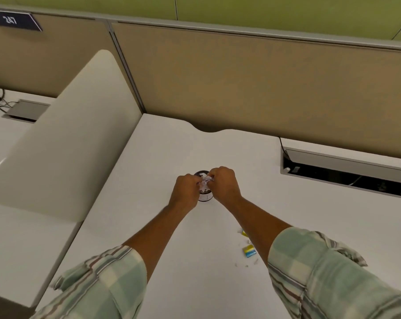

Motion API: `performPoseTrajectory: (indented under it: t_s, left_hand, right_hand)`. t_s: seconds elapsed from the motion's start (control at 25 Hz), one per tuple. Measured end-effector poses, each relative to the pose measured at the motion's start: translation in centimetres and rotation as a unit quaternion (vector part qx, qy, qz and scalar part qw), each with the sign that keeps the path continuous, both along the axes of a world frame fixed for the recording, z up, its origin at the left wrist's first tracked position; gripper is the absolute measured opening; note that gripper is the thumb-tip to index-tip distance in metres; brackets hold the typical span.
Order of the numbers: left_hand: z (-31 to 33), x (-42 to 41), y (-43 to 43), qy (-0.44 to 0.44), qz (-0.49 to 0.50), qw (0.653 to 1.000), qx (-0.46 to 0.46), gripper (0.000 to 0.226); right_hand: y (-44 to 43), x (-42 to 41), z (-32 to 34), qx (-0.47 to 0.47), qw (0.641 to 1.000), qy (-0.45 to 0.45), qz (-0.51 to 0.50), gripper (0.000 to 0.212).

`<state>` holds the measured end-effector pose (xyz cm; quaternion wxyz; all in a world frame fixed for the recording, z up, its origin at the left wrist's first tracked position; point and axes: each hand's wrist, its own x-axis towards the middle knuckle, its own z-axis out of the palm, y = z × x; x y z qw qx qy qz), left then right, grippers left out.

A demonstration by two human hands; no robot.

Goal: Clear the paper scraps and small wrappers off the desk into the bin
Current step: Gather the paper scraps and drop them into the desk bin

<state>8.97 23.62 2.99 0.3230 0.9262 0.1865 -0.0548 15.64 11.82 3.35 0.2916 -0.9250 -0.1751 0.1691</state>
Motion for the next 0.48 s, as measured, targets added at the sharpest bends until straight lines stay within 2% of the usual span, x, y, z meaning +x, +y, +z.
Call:
performPoseTrajectory:
  t_s: [0.12,0.24,0.36,0.48]
  left_hand:
    - [-1.1,0.3,0.5,0.030,-0.013,0.999,0.000,0.022]
    - [-1.5,0.6,1.1,0.010,0.006,1.000,-0.013,0.024]
    - [-0.4,0.8,1.2,-0.008,0.039,0.998,-0.040,0.017]
    - [0.4,1.0,1.2,-0.013,0.064,0.994,-0.085,0.017]
  right_hand:
    - [1.0,0.5,-0.8,-0.059,0.998,0.001,0.038,0.014]
    - [1.3,0.7,-1.0,-0.082,0.995,-0.006,0.059,0.025]
    - [1.1,0.5,-1.0,-0.081,0.995,-0.007,0.053,0.014]
    - [1.0,0.2,-0.9,-0.122,0.990,-0.023,0.061,0.010]
